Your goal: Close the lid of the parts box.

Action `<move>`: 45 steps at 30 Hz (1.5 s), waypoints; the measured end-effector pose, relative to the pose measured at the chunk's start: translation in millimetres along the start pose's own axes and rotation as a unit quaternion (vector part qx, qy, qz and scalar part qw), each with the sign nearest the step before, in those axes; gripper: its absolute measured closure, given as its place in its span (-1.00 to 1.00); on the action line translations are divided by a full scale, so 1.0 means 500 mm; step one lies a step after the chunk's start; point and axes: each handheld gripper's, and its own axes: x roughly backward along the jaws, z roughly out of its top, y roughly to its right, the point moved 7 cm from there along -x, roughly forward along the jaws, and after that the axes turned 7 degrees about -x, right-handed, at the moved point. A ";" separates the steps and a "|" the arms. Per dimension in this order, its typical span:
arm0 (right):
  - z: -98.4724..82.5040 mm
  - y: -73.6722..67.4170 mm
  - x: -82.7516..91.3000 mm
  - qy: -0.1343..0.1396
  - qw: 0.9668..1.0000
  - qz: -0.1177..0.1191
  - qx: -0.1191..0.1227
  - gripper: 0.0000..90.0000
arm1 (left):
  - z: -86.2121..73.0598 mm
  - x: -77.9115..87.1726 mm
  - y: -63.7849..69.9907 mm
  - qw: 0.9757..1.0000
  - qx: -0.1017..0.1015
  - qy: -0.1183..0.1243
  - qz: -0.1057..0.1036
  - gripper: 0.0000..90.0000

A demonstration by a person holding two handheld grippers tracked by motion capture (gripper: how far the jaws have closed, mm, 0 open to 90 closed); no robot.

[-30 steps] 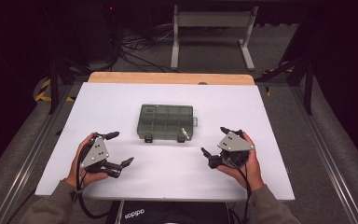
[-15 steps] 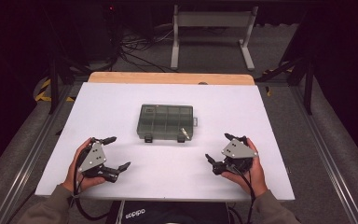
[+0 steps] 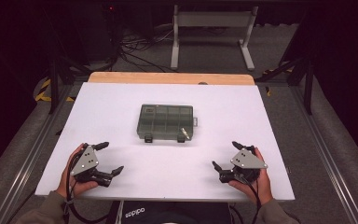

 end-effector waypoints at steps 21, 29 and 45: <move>0.002 -0.008 0.002 0.000 1.000 -0.004 0.003 -0.89 | 0.007 0.000 0.002 1.000 -0.006 0.010 -0.004 -0.91; 0.001 -0.005 0.001 0.003 1.000 -0.004 -0.003 -0.89 | 0.004 -0.007 -0.001 1.000 -0.004 0.003 -0.004 -0.91; -0.001 0.000 0.003 0.003 1.000 -0.007 -0.008 -0.89 | 0.003 -0.013 -0.008 1.000 -0.002 0.001 0.000 -0.90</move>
